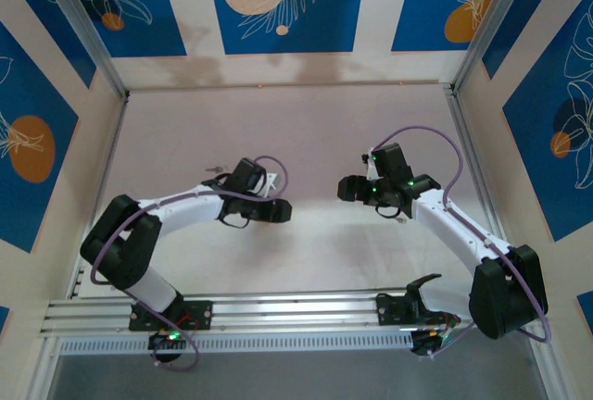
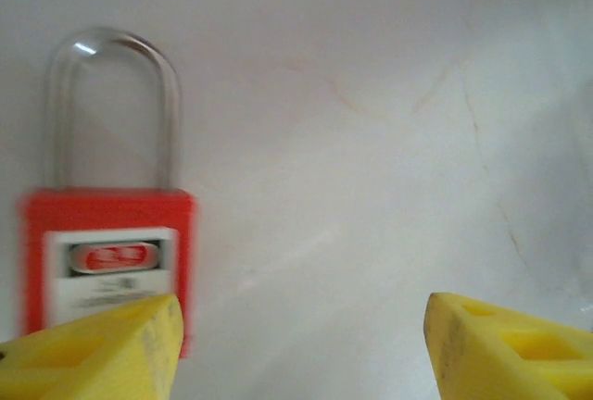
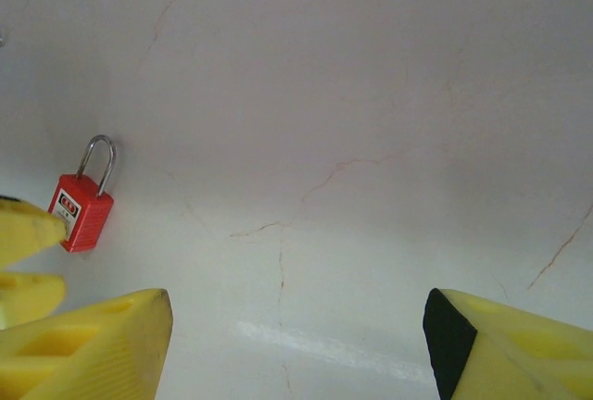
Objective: Unlock with the key
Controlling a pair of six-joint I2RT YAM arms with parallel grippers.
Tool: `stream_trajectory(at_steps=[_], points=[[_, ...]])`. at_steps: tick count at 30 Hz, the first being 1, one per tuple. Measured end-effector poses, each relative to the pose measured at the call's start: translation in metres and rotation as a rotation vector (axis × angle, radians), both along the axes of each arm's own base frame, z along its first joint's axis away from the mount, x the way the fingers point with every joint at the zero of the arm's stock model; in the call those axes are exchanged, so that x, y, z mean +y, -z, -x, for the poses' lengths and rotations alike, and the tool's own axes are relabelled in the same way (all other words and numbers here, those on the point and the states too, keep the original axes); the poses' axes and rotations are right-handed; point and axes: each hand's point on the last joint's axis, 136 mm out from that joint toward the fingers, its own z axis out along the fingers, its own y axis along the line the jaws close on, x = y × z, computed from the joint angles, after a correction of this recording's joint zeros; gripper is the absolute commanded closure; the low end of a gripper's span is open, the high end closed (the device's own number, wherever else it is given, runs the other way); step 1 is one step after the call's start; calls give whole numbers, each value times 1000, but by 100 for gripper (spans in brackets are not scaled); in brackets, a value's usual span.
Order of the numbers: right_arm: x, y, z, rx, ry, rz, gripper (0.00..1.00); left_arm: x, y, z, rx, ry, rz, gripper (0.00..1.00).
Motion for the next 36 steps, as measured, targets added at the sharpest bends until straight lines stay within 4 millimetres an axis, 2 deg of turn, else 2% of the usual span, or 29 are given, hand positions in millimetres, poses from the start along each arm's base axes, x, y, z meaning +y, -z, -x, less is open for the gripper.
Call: stream_trajectory(at_steps=[5,8,11,14,16,20,23,26,30,36], points=[[0,-4,1,-13,0,-5,27,-22,0,17,15,17,23,33],[-1,-7,3,-28,-2,-9,27,-24,-3,21,1,18,10,30],[-1,-6,5,-27,-3,-8,27,-15,-16,17,-50,-8,-18,28],[1,-6,6,-27,-10,-9,27,-3,-33,4,-109,-63,-56,28],[2,-6,7,-27,-15,-8,27,8,-35,-3,-129,-104,-101,28],[3,-6,7,-26,-16,-8,26,30,-19,-2,-97,-147,-208,29],[3,-6,7,-26,-16,-8,26,35,-4,2,-55,-154,-249,30],[3,-6,7,-26,-15,-7,26,34,6,5,-19,-160,-258,30],[2,-6,7,-27,-13,-4,26,30,10,10,8,-159,-248,30],[1,-5,6,-28,-11,-1,26,10,15,16,44,-145,-193,31]])
